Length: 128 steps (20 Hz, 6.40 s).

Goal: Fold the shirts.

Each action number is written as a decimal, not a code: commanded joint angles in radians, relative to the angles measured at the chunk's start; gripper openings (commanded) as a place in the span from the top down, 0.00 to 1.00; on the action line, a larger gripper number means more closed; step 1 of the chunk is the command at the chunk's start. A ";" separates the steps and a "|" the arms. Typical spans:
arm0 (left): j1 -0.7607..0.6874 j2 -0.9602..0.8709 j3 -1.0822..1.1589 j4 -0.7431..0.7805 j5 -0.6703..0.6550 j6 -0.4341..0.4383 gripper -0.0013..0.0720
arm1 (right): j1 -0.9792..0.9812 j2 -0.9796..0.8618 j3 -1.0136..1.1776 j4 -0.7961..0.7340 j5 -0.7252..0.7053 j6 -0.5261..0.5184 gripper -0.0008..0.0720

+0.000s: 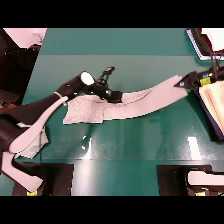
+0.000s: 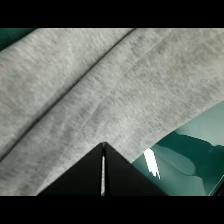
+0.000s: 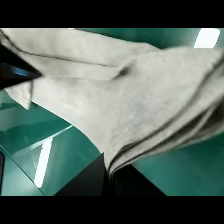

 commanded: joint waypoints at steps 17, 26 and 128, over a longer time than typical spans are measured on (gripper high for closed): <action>0.010 -0.050 0.115 0.129 -0.046 -0.084 0.95 | 0.486 0.056 0.298 -0.002 -0.091 0.083 0.98; 0.323 0.294 0.115 0.411 -0.203 -0.082 0.95 | 0.760 -0.079 0.299 0.001 -0.278 0.010 0.97; 0.295 0.650 -0.488 0.037 -0.119 0.133 0.95 | 0.261 0.071 -0.233 0.139 -0.560 0.029 0.98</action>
